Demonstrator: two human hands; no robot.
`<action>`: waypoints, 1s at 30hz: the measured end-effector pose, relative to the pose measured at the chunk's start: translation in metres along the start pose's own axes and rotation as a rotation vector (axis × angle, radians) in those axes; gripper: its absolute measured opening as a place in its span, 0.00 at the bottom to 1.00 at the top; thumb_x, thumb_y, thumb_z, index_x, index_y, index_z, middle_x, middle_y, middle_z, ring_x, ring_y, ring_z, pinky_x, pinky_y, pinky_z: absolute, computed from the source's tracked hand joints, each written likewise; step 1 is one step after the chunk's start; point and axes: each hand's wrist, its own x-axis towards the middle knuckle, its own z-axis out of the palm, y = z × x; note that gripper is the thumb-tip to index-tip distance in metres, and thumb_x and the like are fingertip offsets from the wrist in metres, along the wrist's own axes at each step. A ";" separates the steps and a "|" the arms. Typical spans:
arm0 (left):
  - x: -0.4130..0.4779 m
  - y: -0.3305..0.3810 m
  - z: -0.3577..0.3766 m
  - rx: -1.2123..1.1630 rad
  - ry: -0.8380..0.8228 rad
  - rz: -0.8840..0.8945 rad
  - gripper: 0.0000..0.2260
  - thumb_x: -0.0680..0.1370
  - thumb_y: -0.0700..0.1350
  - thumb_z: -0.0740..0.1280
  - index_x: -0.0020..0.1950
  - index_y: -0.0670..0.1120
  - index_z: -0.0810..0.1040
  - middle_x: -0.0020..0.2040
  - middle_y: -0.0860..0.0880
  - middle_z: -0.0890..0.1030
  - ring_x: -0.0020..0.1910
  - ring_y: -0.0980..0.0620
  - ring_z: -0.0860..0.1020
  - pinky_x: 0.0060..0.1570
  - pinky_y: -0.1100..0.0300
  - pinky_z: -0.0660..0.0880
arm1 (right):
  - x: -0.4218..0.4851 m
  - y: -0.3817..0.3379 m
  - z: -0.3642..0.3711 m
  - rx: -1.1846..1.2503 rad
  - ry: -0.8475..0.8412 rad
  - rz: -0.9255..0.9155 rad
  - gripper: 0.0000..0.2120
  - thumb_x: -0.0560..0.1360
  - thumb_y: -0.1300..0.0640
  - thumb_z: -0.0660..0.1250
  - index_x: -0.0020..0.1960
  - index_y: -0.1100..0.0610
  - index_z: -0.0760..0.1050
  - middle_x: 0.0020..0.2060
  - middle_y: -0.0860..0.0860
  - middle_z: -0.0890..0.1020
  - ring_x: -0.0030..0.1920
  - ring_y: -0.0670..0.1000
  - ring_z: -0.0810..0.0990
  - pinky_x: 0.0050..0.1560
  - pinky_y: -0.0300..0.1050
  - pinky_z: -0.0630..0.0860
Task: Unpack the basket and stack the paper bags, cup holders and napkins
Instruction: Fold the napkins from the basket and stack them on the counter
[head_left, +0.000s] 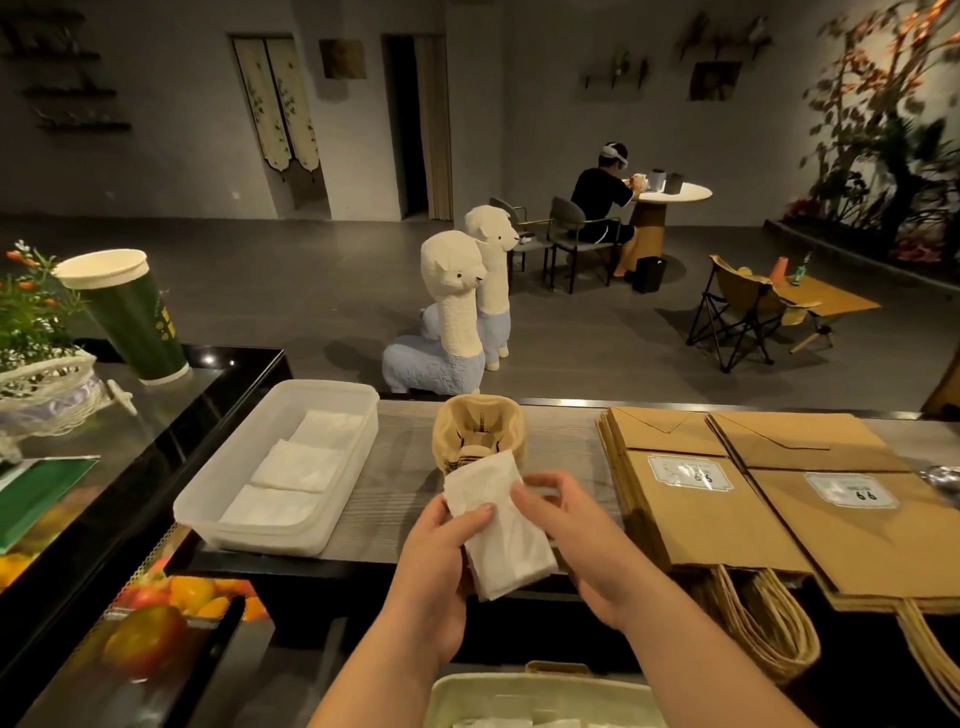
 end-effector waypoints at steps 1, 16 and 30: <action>0.000 0.000 0.000 -0.028 0.035 0.011 0.13 0.80 0.41 0.69 0.63 0.51 0.80 0.56 0.46 0.87 0.58 0.41 0.84 0.56 0.43 0.80 | -0.003 0.008 0.003 -0.015 -0.003 0.007 0.24 0.74 0.42 0.73 0.66 0.45 0.70 0.57 0.47 0.83 0.55 0.47 0.83 0.50 0.42 0.77; 0.000 -0.003 0.004 -0.160 0.220 0.113 0.12 0.80 0.42 0.68 0.60 0.56 0.81 0.53 0.49 0.87 0.56 0.44 0.83 0.50 0.50 0.78 | 0.003 0.023 0.028 -0.338 0.377 -0.374 0.18 0.73 0.48 0.76 0.56 0.42 0.69 0.54 0.39 0.74 0.56 0.43 0.75 0.50 0.35 0.73; -0.003 0.000 0.005 -0.258 0.239 0.188 0.13 0.81 0.40 0.67 0.63 0.54 0.79 0.56 0.46 0.86 0.54 0.44 0.84 0.46 0.51 0.79 | 0.005 0.021 0.030 -0.133 0.355 -0.199 0.06 0.73 0.52 0.76 0.40 0.50 0.80 0.57 0.46 0.79 0.63 0.46 0.73 0.56 0.43 0.70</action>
